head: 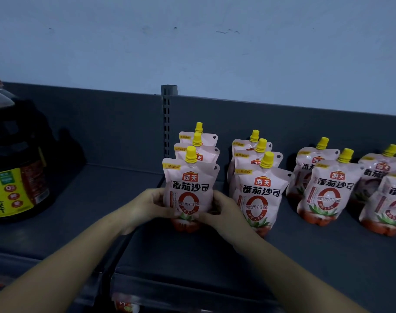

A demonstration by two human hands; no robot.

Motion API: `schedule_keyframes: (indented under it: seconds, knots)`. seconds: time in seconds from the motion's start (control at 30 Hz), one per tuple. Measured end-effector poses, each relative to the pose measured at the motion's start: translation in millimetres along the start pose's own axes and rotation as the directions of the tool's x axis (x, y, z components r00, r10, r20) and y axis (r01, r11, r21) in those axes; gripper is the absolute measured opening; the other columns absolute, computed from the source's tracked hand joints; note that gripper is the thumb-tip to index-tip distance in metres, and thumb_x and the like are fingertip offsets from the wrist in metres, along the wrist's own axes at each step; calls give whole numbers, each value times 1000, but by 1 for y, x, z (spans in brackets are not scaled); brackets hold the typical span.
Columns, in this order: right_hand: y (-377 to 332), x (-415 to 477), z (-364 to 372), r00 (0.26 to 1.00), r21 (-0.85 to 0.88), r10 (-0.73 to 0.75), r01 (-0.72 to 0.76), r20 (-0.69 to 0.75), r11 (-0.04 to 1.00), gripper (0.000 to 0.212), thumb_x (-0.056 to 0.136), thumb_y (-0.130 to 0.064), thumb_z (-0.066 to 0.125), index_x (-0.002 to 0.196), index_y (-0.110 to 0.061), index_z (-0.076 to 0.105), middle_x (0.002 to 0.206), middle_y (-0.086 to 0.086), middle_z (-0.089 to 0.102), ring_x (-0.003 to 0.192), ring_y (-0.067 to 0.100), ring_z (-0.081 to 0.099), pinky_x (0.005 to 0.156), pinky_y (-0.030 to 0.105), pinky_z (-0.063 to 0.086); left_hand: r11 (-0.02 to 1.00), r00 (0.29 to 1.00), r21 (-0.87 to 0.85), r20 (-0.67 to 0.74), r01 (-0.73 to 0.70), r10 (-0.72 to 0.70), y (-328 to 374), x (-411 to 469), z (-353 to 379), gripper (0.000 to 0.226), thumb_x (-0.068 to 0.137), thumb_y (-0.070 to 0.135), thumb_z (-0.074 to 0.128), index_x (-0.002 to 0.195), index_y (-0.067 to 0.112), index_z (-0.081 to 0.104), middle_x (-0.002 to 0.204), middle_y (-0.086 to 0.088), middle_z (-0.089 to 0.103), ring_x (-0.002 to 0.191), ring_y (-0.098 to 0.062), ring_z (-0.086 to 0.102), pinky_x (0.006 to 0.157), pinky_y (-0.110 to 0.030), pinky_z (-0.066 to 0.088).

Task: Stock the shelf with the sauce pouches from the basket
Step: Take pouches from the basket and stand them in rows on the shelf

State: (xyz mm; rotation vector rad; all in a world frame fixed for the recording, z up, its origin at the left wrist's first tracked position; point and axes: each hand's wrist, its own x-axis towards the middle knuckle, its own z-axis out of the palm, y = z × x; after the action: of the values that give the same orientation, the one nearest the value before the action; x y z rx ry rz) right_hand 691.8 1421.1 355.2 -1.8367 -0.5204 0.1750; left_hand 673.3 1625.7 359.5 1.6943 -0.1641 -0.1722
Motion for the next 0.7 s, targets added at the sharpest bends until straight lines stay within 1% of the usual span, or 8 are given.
schedule_keyframes:
  seconds: [0.07,0.2,0.33,0.43,0.5,0.6,0.63,0.7]
  knots:
    - [0,-2,-2,1000,-30,-4,4,4,1000,46,81,-8,69,122,-23,53,118,-11,61,113,7,55,89,17,48,1000,1000,9,-15,-2,2,-3,0,-1,69,40,34,88,102,11,69,105,-7,73,100,-19,69,75,-20,55]
    - [0,-5,-1,1000,-51,-9,9,-11,999,45,81,-8,69,121,-22,54,121,-8,61,112,6,56,86,14,49,1000,999,22,-36,10,-9,-8,0,-2,78,34,42,91,102,10,69,107,-9,73,100,-21,68,81,-25,56]
    - [-2,-8,0,1000,-87,9,-10,-18,996,46,80,-11,71,121,-23,54,123,-6,62,114,8,56,95,25,49,999,1000,29,-25,14,-13,-8,-1,-1,80,31,43,91,100,10,70,104,-7,73,98,-19,69,75,-21,56]
    - [-3,-16,1,999,-142,37,-40,-18,989,54,79,-15,72,126,-23,48,125,-10,58,116,7,54,98,23,46,999,1000,35,-24,18,-18,-8,-5,0,85,29,44,90,104,11,68,105,-5,73,98,-15,69,74,-19,55]
    - [-2,-25,2,998,-136,68,-69,-15,988,59,79,-16,72,130,-23,43,126,-12,54,120,7,51,102,24,44,999,1000,49,-22,20,-19,-9,-10,1,83,35,39,91,109,12,66,109,-5,72,102,-16,68,80,-21,55]
    - [-1,-41,1,994,-109,104,-107,-37,988,60,82,-17,70,132,-24,39,118,-16,48,118,6,46,100,22,40,998,998,53,-60,32,-29,-9,-20,1,55,63,9,82,114,11,62,112,-9,70,109,-22,64,88,-23,54]
    - [-1,-46,0,993,-89,107,-112,-57,990,59,82,-17,70,131,-24,38,118,-15,46,118,7,45,100,23,38,998,996,53,-79,35,-31,-9,-25,-1,56,63,7,81,115,11,62,112,-12,70,109,-24,64,88,-22,53]
    - [0,-54,-2,990,-47,100,-106,-104,993,53,82,-16,69,125,-24,40,121,-12,45,117,7,44,102,25,38,997,992,61,-120,50,-42,-7,-36,-3,71,48,20,88,114,16,62,112,-11,69,108,-22,64,85,-20,54]
